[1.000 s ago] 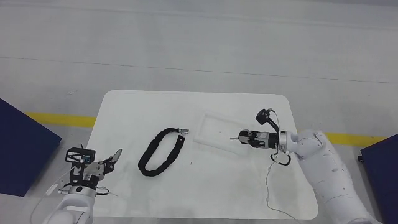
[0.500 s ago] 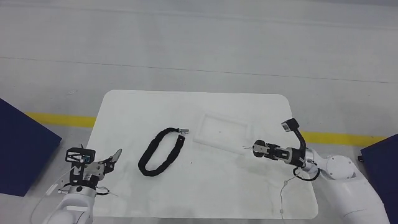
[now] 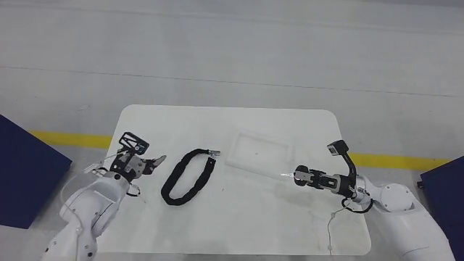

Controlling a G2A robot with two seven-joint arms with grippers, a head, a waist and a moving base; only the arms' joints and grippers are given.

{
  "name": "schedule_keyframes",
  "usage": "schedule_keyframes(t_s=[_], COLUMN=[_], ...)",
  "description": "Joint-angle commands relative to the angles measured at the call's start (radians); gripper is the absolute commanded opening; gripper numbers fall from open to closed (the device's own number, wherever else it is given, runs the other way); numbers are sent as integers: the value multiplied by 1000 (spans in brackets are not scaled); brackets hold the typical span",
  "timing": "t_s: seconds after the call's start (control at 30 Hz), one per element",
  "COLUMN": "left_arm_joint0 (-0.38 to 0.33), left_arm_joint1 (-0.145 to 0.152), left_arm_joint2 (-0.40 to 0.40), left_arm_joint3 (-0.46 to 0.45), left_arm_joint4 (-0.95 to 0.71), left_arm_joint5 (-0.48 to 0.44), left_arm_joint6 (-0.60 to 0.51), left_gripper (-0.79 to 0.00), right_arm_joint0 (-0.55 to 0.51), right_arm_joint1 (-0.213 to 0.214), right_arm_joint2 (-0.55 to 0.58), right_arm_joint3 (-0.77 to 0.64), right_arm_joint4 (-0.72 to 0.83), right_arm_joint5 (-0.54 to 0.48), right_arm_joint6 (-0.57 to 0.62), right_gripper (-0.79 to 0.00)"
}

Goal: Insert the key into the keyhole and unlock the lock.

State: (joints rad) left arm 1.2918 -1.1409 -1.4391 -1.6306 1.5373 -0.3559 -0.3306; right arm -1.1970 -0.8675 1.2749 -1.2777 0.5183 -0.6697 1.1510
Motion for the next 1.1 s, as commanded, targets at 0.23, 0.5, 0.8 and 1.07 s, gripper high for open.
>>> schedule_keyframes(t_s=[0.23, 0.5, 0.8, 1.07], left_arm_joint0=[-377, -592, -728, -786], left_arm_joint1=[-46, -130, -230, -290], left_arm_joint2=[257, 458, 590, 638], left_arm_joint3=[405, 779, 1086, 1240], left_arm_joint4=[25, -56, -141, -177], left_arm_joint5=[-150, -175, -190, -204], left_arm_joint6=[-44, -22, 46, 91], left_gripper=[0, 0, -120, -302], right_arm_joint0=[0, 0, 0, 0], right_arm_joint1=[0, 0, 0, 0], right_arm_joint2=[0, 0, 0, 0], right_arm_joint3=[0, 0, 0, 0], right_arm_joint4=[0, 0, 0, 0], right_arm_joint5=[0, 0, 0, 0], right_arm_joint6=[0, 0, 0, 0], right_gripper=[-785, -785, -785, -785])
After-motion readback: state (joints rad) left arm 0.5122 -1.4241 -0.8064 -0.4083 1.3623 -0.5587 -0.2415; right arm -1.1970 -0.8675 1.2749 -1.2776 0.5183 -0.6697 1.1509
